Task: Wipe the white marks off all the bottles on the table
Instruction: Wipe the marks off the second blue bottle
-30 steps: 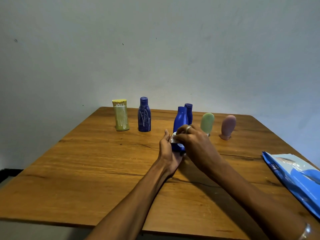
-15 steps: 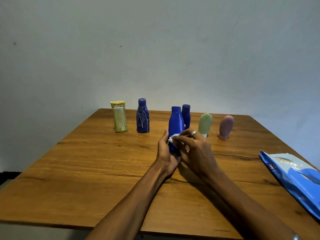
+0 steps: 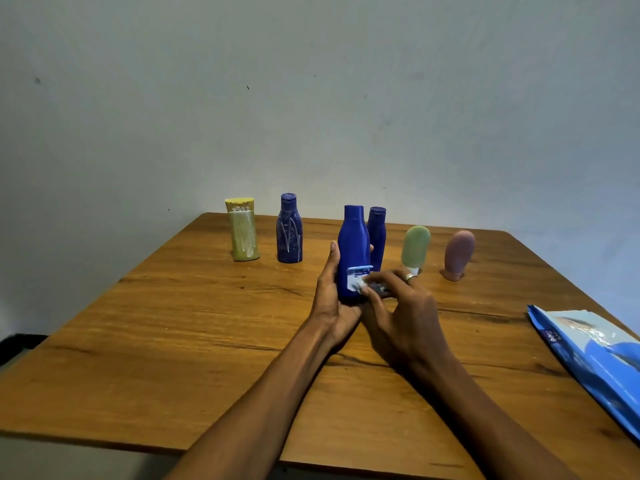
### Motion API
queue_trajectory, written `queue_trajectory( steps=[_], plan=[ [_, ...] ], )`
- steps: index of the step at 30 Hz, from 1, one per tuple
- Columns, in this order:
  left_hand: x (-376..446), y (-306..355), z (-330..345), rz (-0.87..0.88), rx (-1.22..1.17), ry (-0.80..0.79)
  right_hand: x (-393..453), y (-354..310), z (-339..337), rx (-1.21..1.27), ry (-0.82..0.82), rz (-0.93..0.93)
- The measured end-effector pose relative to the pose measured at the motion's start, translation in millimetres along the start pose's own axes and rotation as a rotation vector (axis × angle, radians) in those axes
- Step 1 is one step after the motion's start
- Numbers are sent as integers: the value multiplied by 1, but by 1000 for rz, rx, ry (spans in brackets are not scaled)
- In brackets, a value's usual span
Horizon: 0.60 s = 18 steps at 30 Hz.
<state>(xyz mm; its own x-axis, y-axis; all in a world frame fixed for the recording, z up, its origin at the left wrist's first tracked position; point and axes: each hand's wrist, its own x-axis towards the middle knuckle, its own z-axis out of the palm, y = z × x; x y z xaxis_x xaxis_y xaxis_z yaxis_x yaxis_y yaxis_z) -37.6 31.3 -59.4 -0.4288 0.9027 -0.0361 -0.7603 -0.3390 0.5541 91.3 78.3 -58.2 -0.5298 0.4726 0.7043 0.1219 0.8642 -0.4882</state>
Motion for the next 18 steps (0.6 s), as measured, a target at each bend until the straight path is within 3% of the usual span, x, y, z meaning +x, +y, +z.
queue_trajectory(
  steps=[10, 18],
  plan=[
    [-3, -5, 4, -60, 142, -211, 11, -4, -5, 378, 226, 283],
    [-9, -10, 7, -32, 311, -266, 50, 6, -27, 346, 329, 203]
  ],
)
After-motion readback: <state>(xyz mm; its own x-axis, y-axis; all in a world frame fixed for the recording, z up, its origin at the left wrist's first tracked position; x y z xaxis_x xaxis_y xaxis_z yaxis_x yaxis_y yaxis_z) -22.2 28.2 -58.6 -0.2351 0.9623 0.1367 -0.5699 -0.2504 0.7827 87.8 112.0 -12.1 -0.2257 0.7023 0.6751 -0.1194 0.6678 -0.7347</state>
